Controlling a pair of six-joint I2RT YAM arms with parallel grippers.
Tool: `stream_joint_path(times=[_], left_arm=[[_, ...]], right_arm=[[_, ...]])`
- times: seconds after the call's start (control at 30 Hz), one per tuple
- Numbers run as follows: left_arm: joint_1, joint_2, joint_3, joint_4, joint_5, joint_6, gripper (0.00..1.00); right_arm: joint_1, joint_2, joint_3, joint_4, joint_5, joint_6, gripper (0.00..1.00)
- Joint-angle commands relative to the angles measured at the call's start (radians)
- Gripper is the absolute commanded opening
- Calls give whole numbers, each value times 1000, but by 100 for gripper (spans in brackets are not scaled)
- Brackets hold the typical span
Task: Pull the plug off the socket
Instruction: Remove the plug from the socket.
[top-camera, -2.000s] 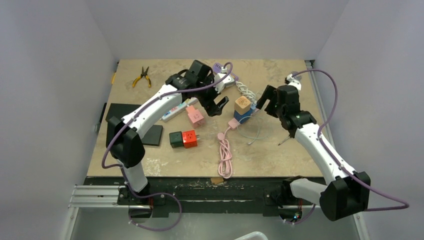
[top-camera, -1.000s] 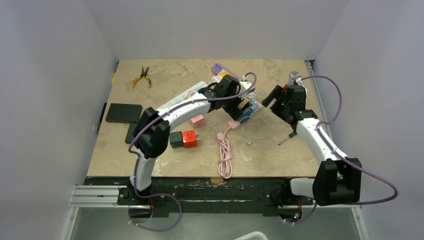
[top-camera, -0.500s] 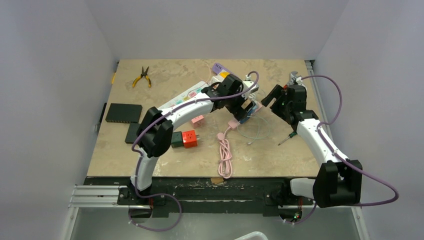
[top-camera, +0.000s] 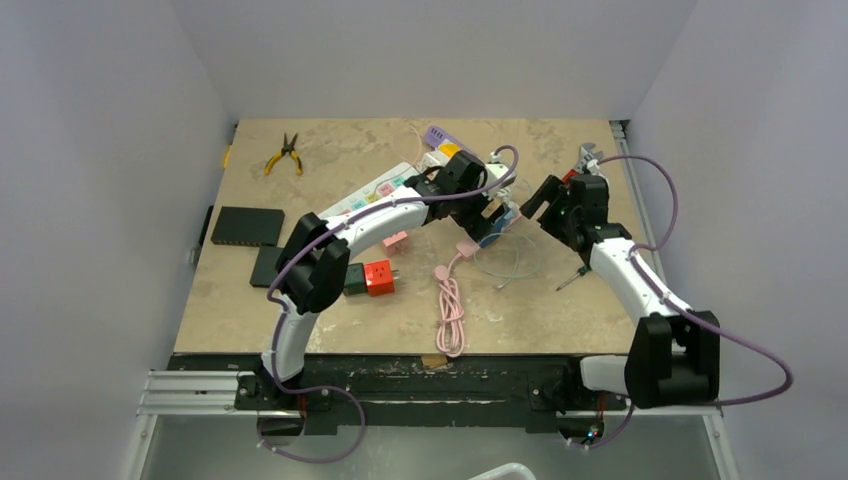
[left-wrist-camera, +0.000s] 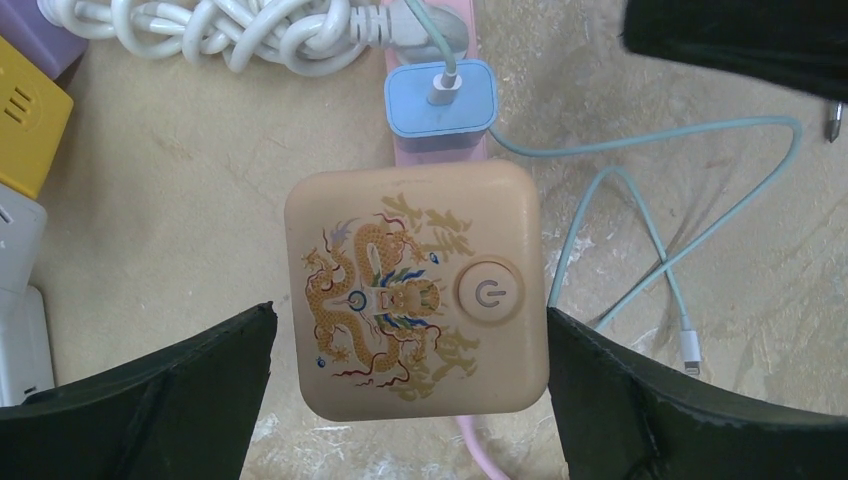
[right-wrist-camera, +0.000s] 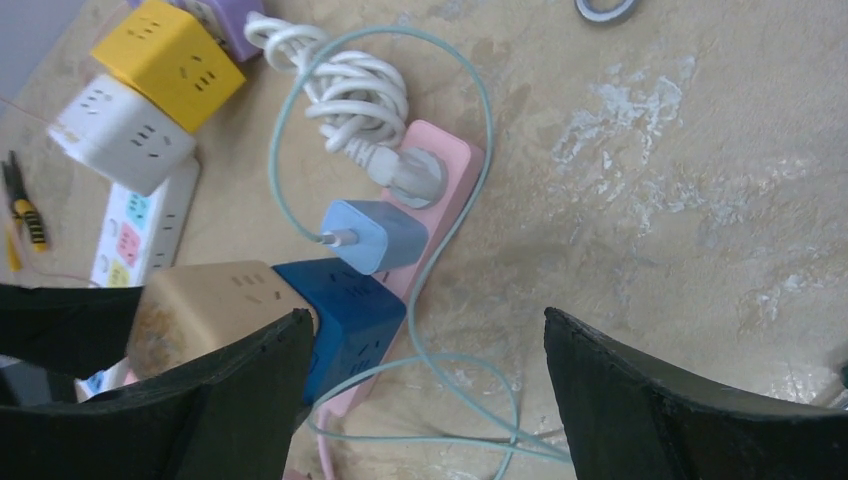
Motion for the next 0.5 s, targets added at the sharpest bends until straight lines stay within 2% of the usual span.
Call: stream_joint_path(times=[0.0,0.23,0.33,0.43,0.47], left_arm=[[0,-36,-4,43,-23,32,100],[1,-44,-8,31,-20,34,100],[2,-45,-8,32,-22,31,100],[3,-40,-6,35,-26,33,100],[1,-39,-5,36,-25,33,100]], right_arm=[[21,117,-2,25,16,-12,83],[162,255,37,1,103,-14,80],[170,259,3,-13,122,-6,67],[171,214,-58,-37,162,0,46],[171,194,-73,-50,174,1,44]])
